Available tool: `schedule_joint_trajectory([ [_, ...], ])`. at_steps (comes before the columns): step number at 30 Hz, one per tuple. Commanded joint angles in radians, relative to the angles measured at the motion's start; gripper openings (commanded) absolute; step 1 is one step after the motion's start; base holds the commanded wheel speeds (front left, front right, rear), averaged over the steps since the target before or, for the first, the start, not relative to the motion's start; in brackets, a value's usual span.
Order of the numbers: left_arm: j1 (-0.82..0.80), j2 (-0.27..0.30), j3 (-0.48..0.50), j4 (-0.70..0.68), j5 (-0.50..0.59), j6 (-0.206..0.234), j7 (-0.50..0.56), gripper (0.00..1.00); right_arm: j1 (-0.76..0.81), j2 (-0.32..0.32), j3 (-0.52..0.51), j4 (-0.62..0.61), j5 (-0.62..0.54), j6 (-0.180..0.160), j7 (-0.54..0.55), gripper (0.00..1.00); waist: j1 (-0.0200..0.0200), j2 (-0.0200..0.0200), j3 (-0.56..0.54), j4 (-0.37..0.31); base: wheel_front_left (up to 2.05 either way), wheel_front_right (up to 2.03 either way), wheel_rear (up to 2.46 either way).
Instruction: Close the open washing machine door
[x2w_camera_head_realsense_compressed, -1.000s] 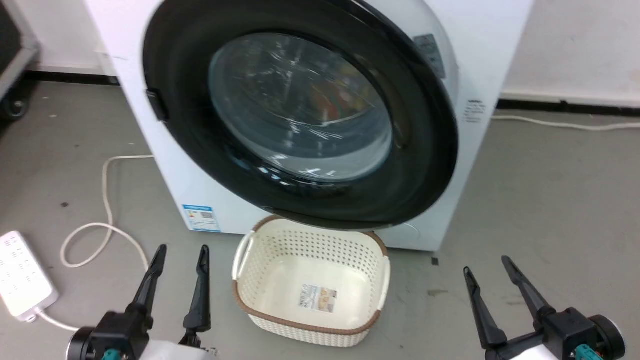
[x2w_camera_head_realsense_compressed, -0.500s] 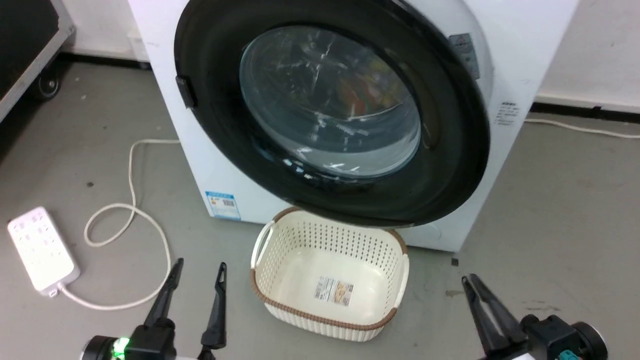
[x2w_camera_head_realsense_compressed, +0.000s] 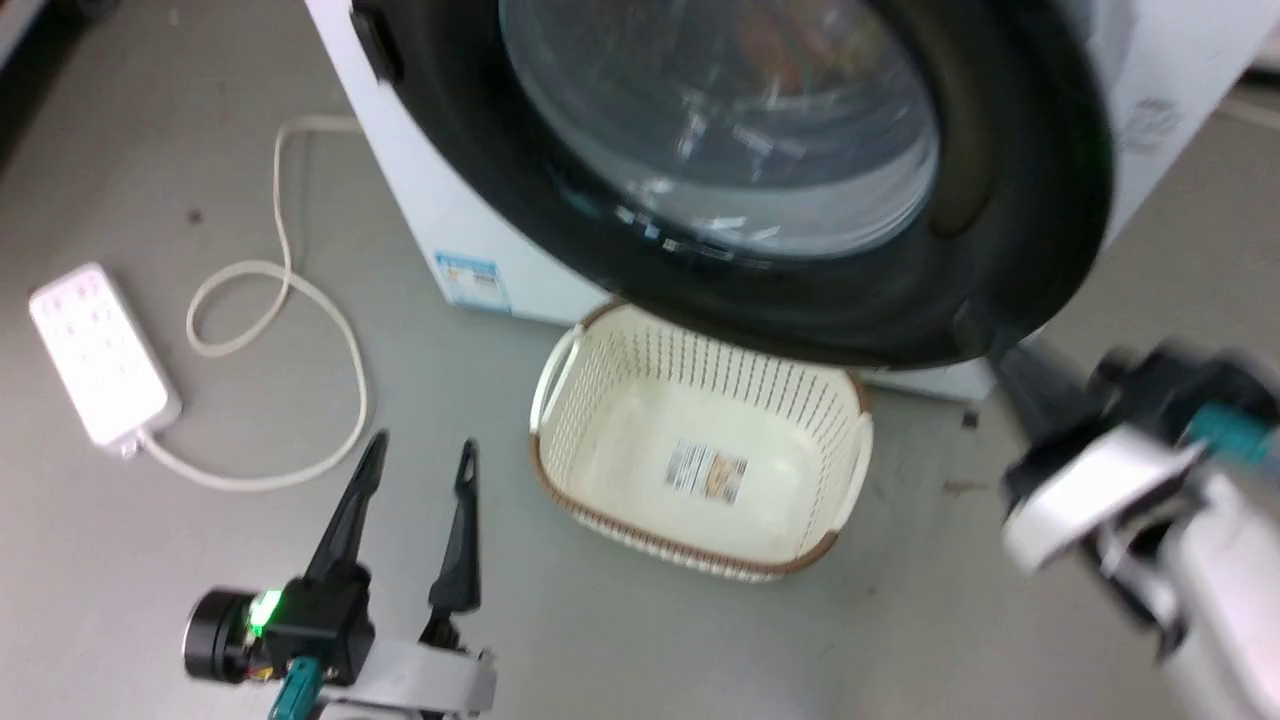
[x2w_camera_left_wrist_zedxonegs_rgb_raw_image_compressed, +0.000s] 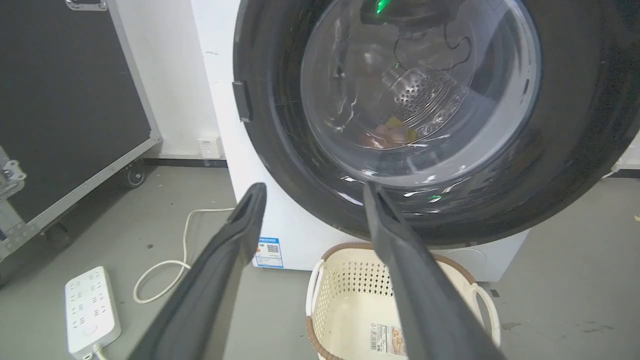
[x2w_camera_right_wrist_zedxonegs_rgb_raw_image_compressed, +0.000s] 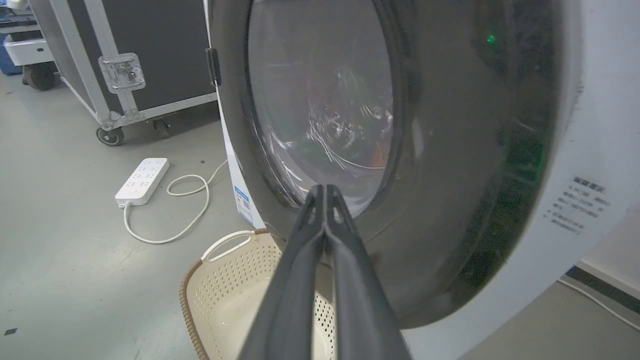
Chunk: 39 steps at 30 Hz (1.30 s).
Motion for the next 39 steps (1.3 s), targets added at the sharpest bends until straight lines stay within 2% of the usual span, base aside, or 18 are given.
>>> schedule_joint_trajectory([
  [1, -0.031, -0.008, -0.006, -0.003, -0.001, 0.007, -0.004, 1.00, -0.060, -0.025, 0.000, 0.035, 0.043, 0.001, 0.017, 0.00, -0.0002, 0.0000, 0.064, 0.030, 0.00, 0.00, 0.00],
  [3, -0.051, -0.011, -0.013, -0.004, -0.006, 0.010, -0.004, 1.00, -0.128, -0.044, -0.007, 0.086, 0.112, 0.001, 0.047, 0.00, -0.0002, 0.0000, 0.092, 0.042, 0.00, 0.00, 0.00],
  [8, -0.096, -0.015, -0.035, 0.001, -0.013, 0.018, -0.004, 1.00, -0.286, -0.119, -0.009, 0.205, 0.193, 0.001, 0.088, 0.00, -0.0002, 0.0000, 0.138, 0.076, 0.00, 0.00, 0.00],
  [13, -0.116, -0.018, -0.049, 0.005, -0.025, 0.031, -0.004, 1.00, -0.417, -0.162, -0.017, 0.323, 0.230, 0.001, 0.108, 0.00, -0.0002, 0.0000, 0.166, 0.096, 0.00, 0.00, 0.00],
  [21, -0.134, -0.019, -0.065, 0.009, -0.024, 0.042, -0.004, 1.00, -0.572, -0.176, -0.028, 0.489, 0.239, 0.001, 0.105, 0.00, -0.0002, 0.0000, 0.184, 0.103, 0.00, 0.00, 0.00],
  [28, -0.137, -0.019, -0.066, 0.024, -0.028, 0.049, -0.004, 1.00, -0.602, -0.151, 0.009, 0.580, 0.239, 0.001, 0.065, 0.00, -0.0002, 0.0000, 0.144, 0.077, 0.00, 0.00, 0.00],
  [29, -0.135, -0.019, -0.065, 0.028, -0.032, 0.050, -0.004, 1.00, -0.595, -0.143, 0.020, 0.583, 0.249, 0.001, 0.059, 0.14, -0.0002, 0.0000, 0.130, 0.072, 0.00, 0.00, 0.00],
  [30, -0.131, -0.019, -0.065, 0.032, -0.032, 0.049, -0.004, 1.00, -0.585, -0.136, 0.031, 0.583, 0.263, 0.001, 0.051, 1.00, -0.0002, 0.0000, 0.114, 0.067, 0.00, 0.00, 0.00],
  [35, -0.095, -0.019, -0.057, 0.071, -0.040, 0.033, -0.004, 1.00, -0.476, -0.117, 0.073, 0.562, 0.261, 0.001, -0.050, 1.00, -0.0002, 0.0000, 0.012, 0.037, 0.00, 0.00, 0.00],
  [39, -0.060, -0.019, -0.035, 0.102, -0.064, 0.022, -0.004, 1.00, -0.323, -0.099, 0.034, 0.507, 0.212, 0.001, -0.130, 1.00, -0.0002, 0.0000, -0.072, 0.004, 0.00, 0.00, 0.00],
])
